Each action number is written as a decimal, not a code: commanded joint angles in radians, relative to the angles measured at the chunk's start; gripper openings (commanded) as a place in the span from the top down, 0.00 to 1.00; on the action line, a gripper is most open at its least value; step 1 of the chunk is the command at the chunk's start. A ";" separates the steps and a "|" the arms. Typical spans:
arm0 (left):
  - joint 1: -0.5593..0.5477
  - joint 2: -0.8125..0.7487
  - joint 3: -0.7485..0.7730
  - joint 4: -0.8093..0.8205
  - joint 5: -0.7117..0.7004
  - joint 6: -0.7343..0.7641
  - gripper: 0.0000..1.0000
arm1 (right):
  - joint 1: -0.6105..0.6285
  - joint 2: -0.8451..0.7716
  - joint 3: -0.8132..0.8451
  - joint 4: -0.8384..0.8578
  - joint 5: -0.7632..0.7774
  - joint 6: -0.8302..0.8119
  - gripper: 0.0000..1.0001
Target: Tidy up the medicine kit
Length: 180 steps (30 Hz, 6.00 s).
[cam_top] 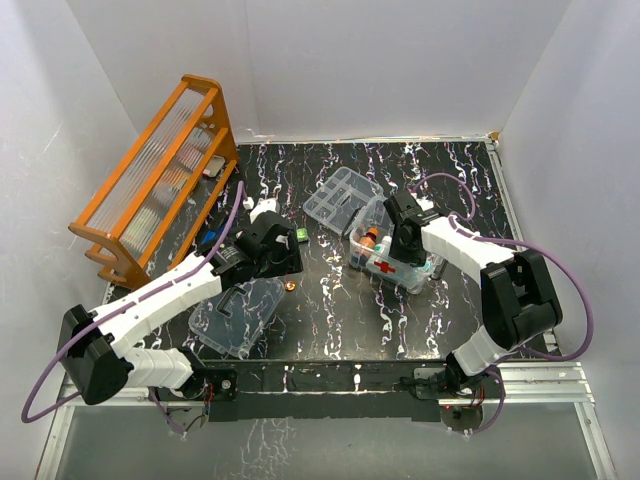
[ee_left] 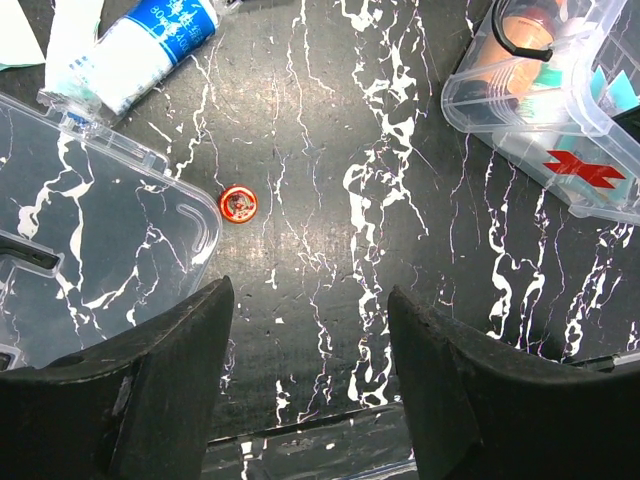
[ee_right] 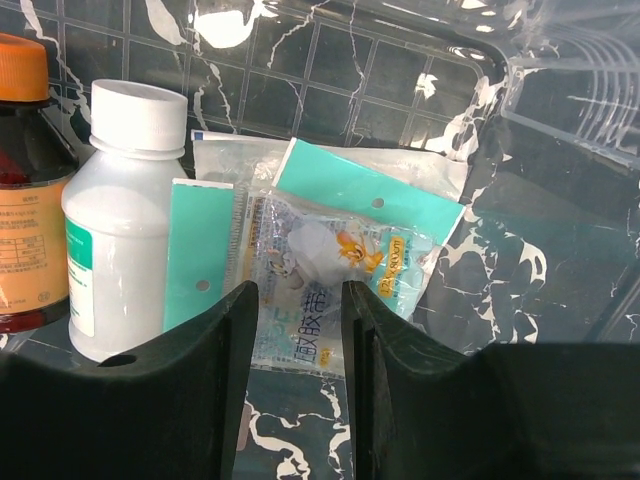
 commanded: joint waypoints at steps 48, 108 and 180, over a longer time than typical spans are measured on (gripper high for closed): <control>0.127 -0.709 -0.151 -0.215 -0.282 0.254 0.28 | 0.475 0.413 0.491 0.397 -0.023 0.644 0.37; 0.127 -0.673 -0.298 -0.092 -0.213 0.235 0.25 | 0.051 -0.163 0.440 0.215 -0.251 -0.805 0.85; 0.127 -0.649 -0.295 -0.096 -0.214 0.244 0.23 | 0.037 -0.095 0.285 0.302 -0.086 -0.792 0.48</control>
